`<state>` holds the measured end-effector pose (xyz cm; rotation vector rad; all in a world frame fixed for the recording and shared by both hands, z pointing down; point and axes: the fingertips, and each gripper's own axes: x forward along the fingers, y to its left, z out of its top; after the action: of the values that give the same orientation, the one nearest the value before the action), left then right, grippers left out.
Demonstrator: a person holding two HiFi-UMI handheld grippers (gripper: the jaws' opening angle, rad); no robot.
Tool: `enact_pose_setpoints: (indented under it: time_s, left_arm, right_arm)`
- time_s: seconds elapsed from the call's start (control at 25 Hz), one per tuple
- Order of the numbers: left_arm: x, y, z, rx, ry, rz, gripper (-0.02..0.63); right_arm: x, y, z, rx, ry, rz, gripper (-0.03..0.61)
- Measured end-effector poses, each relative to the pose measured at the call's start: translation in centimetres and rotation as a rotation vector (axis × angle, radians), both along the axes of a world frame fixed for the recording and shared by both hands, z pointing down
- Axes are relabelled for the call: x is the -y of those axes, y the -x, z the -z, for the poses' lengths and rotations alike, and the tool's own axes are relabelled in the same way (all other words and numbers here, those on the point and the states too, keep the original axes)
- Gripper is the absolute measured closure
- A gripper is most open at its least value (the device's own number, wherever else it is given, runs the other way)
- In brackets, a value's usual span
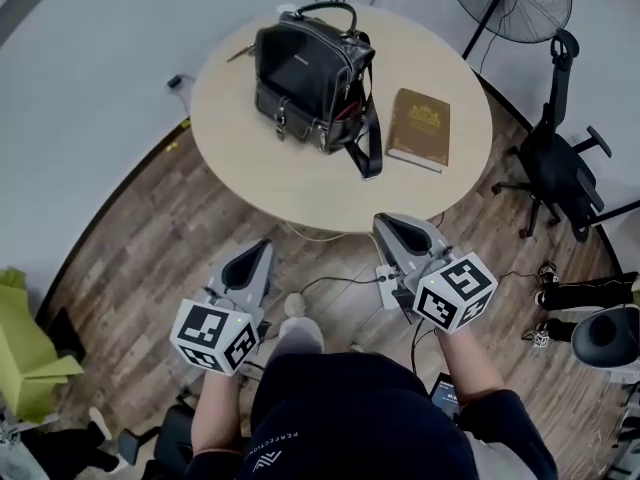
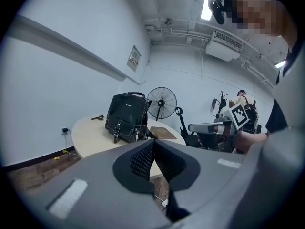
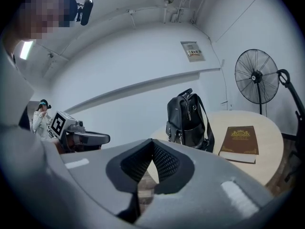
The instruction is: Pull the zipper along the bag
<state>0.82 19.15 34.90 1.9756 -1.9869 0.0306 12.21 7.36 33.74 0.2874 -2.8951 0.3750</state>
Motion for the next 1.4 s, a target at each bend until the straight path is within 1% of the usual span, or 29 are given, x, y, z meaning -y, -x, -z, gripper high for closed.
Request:
enact_pose_setpoints:
  time_s: [0.16,0.32,0.48,0.56,0.64,0.76,0.96,1.16,1.28,1.4]
  left_arm:
    - [2.1,3.9,-0.2,0.010,0.014,-0.075,0.597]
    - [4.6,6.6,-0.6,0.019,0.024,-0.159,0.597]
    - [7.3,8.1,-1.1,0.019,0.034,-0.240,0.597]
    - [8.6,8.2,-1.3,0.009,0.033,-0.270,0.595]
    - [9.9,8.1,-1.8,-0.004,0.038,-0.294,0.589]
    - [12.0,8.3,-2.3,-0.014,0.054,-0.313,0.576]
    - [15.3,9.1,-2.1,0.001,0.070,-0.323,0.560]
    - [18.9,10.1,-1.5,0.026,0.069,-0.310,0.549]
    - [20.8,10.2,-1.3,0.046,0.073,-0.309,0.528]
    - [22.4,10.2,-0.9,0.050,0.061,-0.312,0.517]
  right_arm:
    - [1.8,3.6,0.0,-0.003,-0.005,-0.080,0.574]
    - [4.1,6.1,-0.4,-0.027,-0.020,-0.156,0.574]
    - [5.9,7.8,-0.5,-0.037,-0.025,-0.225,0.574]
    - [6.5,8.4,-0.7,-0.058,-0.032,-0.236,0.573]
    - [7.3,8.8,-0.9,-0.075,-0.041,-0.244,0.558]
    - [9.1,9.4,-0.8,-0.070,-0.050,-0.264,0.558]
    - [12.5,10.1,-1.0,-0.071,-0.059,-0.279,0.551]
    - [16.0,11.5,-1.3,-0.072,-0.056,-0.260,0.548]
    - [17.1,12.6,-1.4,-0.080,-0.075,-0.239,0.541]
    - [18.0,13.5,-1.9,-0.098,-0.096,-0.212,0.534]
